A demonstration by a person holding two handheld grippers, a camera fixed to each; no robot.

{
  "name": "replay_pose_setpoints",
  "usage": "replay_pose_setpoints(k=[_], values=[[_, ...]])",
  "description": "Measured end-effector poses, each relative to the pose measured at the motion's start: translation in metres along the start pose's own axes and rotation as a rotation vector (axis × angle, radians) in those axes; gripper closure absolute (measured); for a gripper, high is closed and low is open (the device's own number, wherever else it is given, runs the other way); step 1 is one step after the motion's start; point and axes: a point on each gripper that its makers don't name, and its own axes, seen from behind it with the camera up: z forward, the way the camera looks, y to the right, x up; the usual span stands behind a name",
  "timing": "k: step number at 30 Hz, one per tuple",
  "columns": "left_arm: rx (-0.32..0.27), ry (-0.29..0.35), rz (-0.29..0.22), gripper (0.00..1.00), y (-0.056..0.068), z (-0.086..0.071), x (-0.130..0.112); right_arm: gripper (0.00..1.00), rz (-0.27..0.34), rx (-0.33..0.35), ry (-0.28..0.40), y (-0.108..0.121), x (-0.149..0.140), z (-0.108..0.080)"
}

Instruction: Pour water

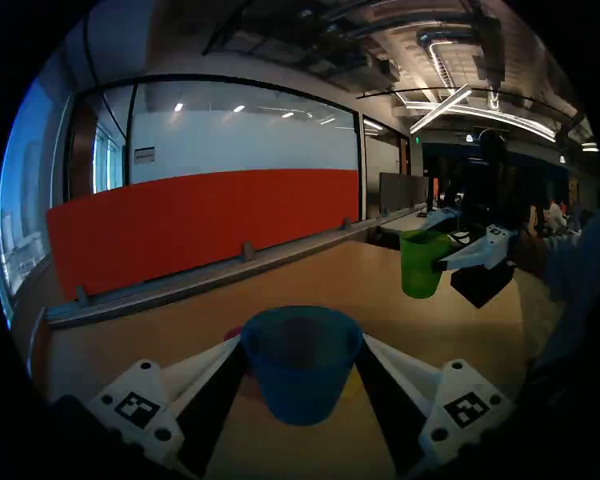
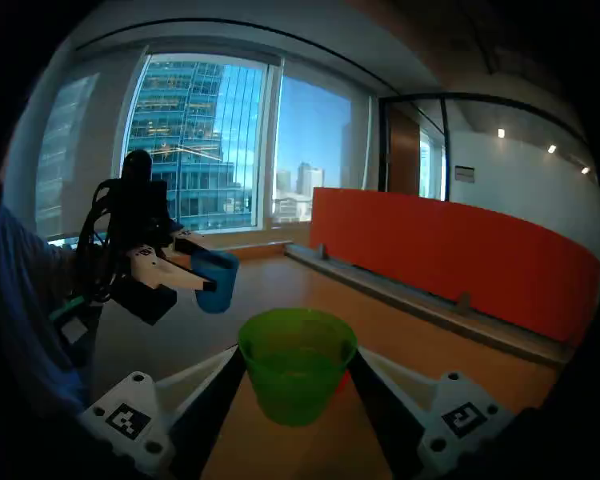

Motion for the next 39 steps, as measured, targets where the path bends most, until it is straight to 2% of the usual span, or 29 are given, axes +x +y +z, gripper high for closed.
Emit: replay_pose_setpoints(k=[8,17,29,39], values=[[-0.010,-0.071,0.021,0.12,0.001,0.009,-0.022,0.09,0.020,0.023,-0.053,0.003,-0.014,0.002],[-0.039,-0.152,0.047,0.12,0.004,0.017,-0.049,0.09,-0.014,0.034,-0.150,0.007,-0.039,0.006],[-0.089,-0.298,0.099,0.12,0.009,0.028,-0.093,0.09,-0.041,0.048,-0.257,0.012,-0.071,0.015],[-0.129,-0.401,0.100,0.12,0.014,0.035,-0.127,0.09,-0.077,0.061,-0.344,0.015,-0.098,0.020]])
